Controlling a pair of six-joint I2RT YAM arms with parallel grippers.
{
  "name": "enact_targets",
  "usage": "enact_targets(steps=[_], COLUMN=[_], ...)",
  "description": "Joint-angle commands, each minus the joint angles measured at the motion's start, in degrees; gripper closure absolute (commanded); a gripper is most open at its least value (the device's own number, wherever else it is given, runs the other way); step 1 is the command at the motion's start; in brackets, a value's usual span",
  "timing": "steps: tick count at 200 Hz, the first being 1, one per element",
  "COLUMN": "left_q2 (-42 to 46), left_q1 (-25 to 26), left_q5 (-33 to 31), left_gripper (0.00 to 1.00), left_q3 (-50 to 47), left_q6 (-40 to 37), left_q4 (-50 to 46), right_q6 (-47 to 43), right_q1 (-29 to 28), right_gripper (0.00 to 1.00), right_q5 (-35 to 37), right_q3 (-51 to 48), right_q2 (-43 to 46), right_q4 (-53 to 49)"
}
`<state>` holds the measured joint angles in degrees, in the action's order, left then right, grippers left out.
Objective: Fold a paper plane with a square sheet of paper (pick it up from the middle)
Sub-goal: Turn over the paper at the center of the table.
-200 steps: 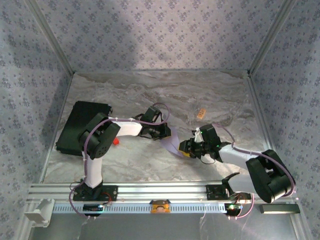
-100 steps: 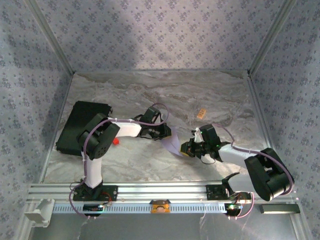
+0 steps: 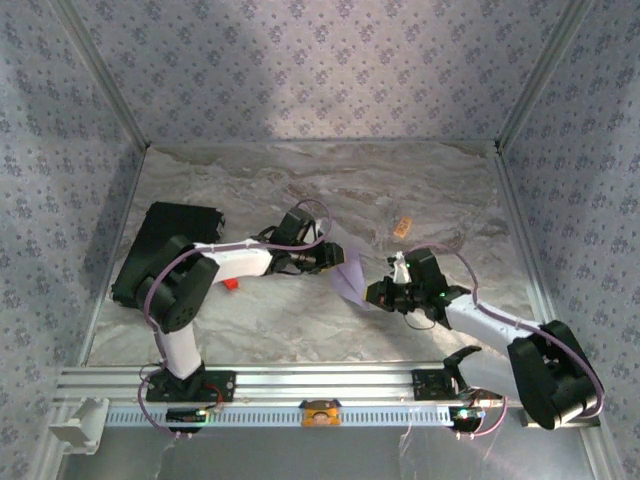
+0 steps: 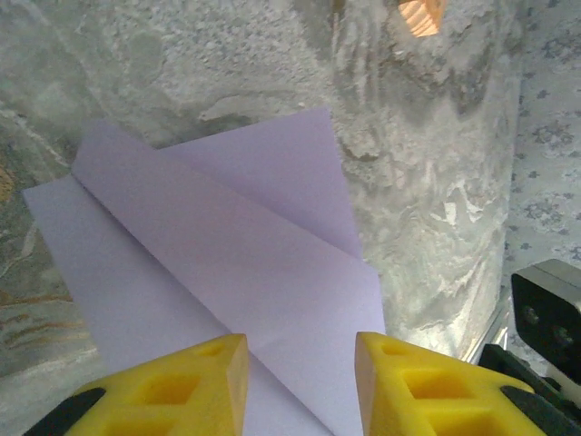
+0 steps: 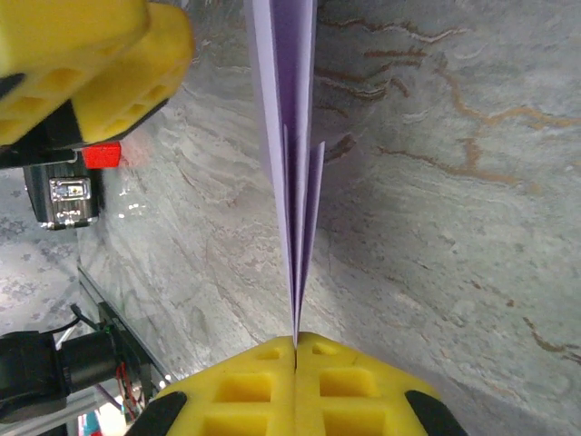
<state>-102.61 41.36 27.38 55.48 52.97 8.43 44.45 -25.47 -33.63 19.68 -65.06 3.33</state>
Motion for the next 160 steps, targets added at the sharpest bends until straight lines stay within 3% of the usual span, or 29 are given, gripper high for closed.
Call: enact_targets(steps=[1,109,160], left_q2=[2.5,5.8,8.0], left_q1=[-0.2,-0.3,-0.4], left_q5=[-1.4,-4.2,-6.6], left_gripper=[0.63,0.58,0.58], left_q3=[-0.7,-2.6,-3.6], left_q6=[-1.4,-1.5,-2.0], left_q4=[0.8,0.3,-0.7], right_q6=[-2.9,-3.1,-5.9], right_q1=[-0.1,-0.4,-1.8], right_gripper=[0.94,0.94,0.94], right_q5=[1.9,3.6,7.9], right_q3=[1.6,2.7,4.8], right_q2=[1.5,2.5,4.7], right_q4=[-5.0,-7.2,-11.0])
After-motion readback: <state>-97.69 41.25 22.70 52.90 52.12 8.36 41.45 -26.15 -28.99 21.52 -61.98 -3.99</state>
